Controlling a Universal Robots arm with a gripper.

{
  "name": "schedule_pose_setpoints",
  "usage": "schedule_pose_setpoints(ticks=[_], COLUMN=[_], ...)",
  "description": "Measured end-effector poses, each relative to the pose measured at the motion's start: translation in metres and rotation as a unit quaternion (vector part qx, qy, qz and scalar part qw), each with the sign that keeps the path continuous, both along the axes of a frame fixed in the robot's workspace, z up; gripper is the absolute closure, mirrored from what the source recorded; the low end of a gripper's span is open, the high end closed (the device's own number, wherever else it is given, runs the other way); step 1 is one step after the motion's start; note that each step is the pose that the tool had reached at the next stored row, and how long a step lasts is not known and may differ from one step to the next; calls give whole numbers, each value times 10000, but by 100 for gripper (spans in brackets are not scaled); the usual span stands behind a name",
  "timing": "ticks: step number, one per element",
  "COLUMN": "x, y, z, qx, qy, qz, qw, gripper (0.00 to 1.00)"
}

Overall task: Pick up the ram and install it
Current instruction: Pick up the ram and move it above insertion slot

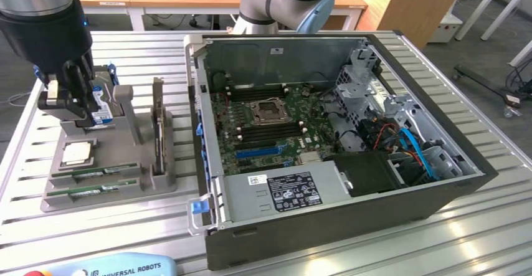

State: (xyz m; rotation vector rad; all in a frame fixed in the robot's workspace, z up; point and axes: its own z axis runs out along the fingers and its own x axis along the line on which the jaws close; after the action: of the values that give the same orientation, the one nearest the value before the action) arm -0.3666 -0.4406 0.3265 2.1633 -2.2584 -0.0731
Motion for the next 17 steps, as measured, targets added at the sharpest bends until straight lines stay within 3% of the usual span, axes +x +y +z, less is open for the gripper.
schedule_pose_setpoints(ticks=[4,17], x=[0,-3], y=[-10,-124], z=[-2,0], qx=[1,0], qy=[-1,0], qz=[0,0], qw=[10000,10000], gripper=[64,64])
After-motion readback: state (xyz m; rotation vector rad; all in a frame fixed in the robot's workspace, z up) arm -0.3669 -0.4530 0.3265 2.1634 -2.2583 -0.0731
